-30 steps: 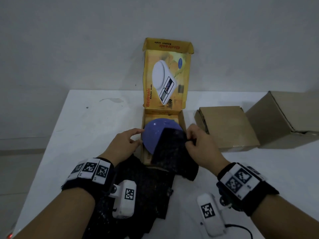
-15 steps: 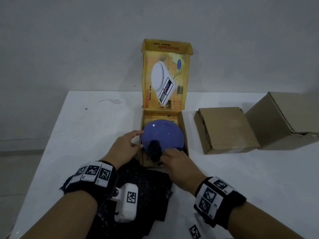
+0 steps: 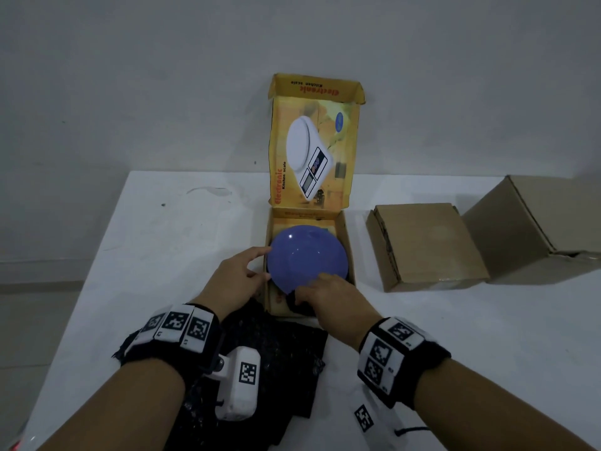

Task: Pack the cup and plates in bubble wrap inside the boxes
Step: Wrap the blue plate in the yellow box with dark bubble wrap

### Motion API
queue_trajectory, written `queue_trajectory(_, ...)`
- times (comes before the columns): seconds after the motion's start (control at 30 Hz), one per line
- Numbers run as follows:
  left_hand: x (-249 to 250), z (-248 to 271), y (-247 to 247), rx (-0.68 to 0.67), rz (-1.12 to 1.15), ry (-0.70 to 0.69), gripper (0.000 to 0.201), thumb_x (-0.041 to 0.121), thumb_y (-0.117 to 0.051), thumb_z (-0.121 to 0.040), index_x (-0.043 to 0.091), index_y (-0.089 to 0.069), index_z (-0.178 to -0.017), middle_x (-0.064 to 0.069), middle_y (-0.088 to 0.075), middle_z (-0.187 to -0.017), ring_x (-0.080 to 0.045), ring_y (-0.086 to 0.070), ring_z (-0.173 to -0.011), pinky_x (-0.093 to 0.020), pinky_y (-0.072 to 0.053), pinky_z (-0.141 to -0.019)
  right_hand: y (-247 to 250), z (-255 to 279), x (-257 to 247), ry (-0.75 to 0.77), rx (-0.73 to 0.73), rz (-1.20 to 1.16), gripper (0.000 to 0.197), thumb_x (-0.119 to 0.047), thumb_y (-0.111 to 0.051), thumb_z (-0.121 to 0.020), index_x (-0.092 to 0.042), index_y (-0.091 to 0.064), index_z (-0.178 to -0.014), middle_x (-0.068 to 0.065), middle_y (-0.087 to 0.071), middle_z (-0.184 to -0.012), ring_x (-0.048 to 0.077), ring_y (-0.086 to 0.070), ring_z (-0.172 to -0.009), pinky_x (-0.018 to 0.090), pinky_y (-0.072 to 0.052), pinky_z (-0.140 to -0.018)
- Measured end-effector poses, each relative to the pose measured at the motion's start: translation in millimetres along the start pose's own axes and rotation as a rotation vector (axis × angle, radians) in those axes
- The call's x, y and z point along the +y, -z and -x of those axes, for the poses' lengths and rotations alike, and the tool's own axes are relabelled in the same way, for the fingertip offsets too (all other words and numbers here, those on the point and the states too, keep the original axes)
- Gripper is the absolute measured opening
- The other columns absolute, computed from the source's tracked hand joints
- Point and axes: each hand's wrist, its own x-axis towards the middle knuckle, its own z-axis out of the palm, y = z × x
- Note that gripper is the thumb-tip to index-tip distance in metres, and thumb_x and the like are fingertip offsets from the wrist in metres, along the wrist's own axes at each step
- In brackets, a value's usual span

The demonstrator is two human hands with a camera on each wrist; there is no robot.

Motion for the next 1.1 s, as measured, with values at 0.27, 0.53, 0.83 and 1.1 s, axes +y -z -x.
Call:
queue_trajectory(0.27, 0, -2, 0, 0.001, -0.037, 0.000, 0.048, 0.014, -0.064, -0.086, 0.034, -0.052, -0.129, -0.005, -0.071, -0.080, -0.020, -0.068, -0.071, -0.029, -0.055, -0.075, 16, -2, -4, 0.035, -0.192, 0.250, 0.039, -0.009, -0.042, -0.095, -0.021, -0.058, -0.128, 0.001, -0.054, -0.128, 0.028, -0.035, -0.114, 0.037, -0.024, -0.083)
queue_trajectory(0.53, -1, -3, -1, -0.003, -0.045, -0.004, 0.049, 0.014, -0.063, -0.086, 0.034, -0.052, -0.129, 0.002, -0.069, -0.080, -0.015, -0.068, -0.069, -0.019, -0.051, -0.066, 9, 2, 1, -0.417, -0.004, 0.134, 0.066, -0.035, -0.064, -0.086, -0.016, -0.026, -0.137, 0.013, -0.039, -0.131, 0.035, -0.047, -0.112, 0.041, -0.044, -0.084)
queue_trajectory(0.83, 1, -2, 2, -0.013, -0.084, -0.016, 0.051, 0.017, -0.064, -0.086, 0.032, -0.051, -0.133, -0.005, -0.067, -0.107, -0.011, -0.064, -0.074, -0.023, -0.047, -0.074, 1, 2, 4, -0.240, 0.075, 0.177, 0.018, -0.024, -0.058, -0.090, -0.014, -0.059, -0.075, 0.011, -0.064, -0.094, 0.029, -0.059, -0.091, 0.031, -0.035, -0.067)
queue_trajectory(1.1, 2, -4, 8, -0.073, -0.110, -0.022, 0.054, 0.018, -0.067, -0.085, 0.035, -0.050, -0.133, 0.006, -0.053, -0.137, -0.013, -0.064, -0.091, -0.023, -0.042, -0.084, -38, 32, -54, 0.068, -0.024, -0.079, 0.060, -0.055, -0.064, -0.078, -0.016, -0.050, -0.120, 0.008, -0.055, -0.114, 0.027, -0.055, -0.096, 0.037, -0.045, -0.072)
